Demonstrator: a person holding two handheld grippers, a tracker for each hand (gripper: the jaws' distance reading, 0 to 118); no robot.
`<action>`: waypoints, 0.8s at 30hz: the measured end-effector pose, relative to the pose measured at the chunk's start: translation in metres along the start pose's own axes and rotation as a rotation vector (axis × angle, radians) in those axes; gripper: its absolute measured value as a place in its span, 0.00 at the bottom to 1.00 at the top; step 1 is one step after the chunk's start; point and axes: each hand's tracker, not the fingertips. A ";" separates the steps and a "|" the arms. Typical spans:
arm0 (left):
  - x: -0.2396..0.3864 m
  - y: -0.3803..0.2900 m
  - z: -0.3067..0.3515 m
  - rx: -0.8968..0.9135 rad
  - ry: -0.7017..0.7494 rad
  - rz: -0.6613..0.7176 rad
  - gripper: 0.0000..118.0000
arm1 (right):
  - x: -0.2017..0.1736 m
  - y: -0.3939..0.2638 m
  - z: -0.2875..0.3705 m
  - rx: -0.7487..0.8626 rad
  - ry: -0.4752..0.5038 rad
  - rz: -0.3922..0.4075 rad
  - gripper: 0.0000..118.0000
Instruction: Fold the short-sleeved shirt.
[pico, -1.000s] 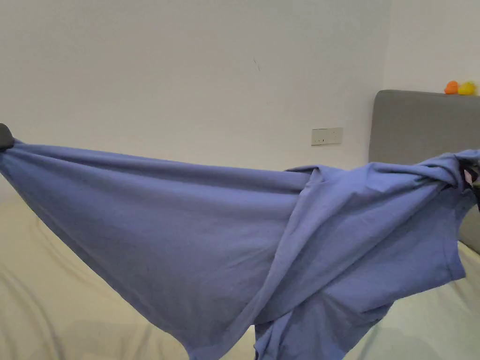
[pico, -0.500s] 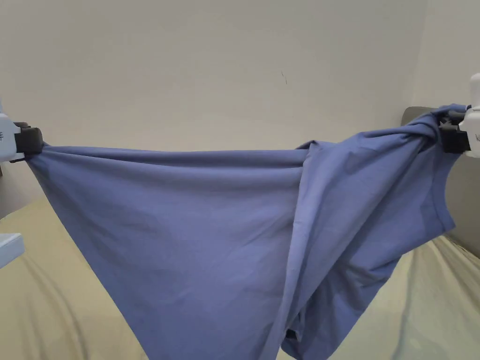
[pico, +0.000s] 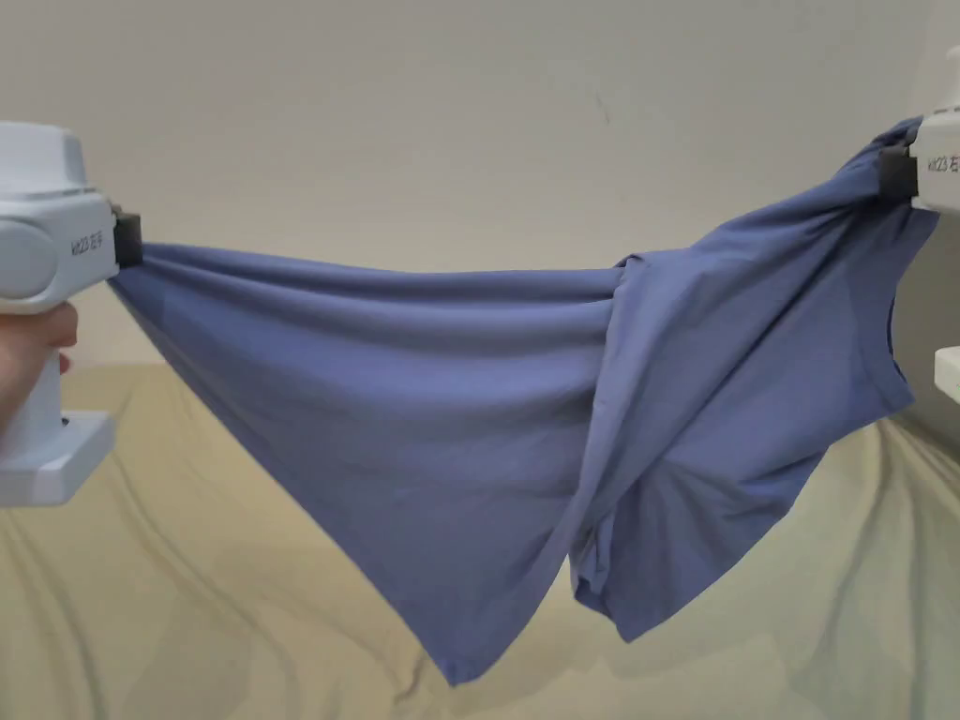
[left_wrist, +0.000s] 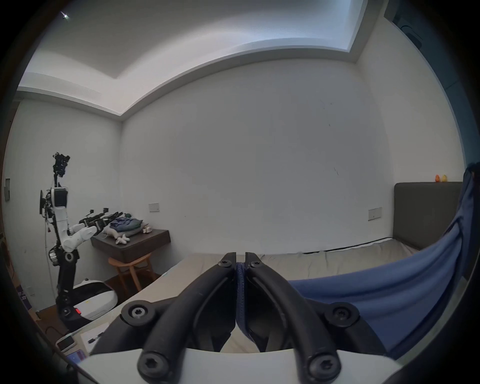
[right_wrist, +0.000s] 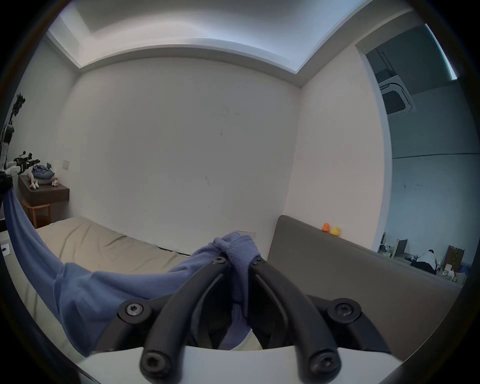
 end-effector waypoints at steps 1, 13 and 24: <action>0.007 -0.002 -0.012 -0.011 -0.008 -0.006 0.02 | -0.003 -0.008 -0.018 -0.012 -0.005 -0.001 0.07; 0.073 -0.111 -0.097 -0.172 -0.083 -0.007 0.02 | -0.041 -0.151 -0.088 -0.055 -0.048 0.040 0.07; 0.073 -0.231 -0.044 -0.391 -0.197 -0.051 0.02 | -0.055 -0.287 0.016 -0.260 0.075 0.002 0.07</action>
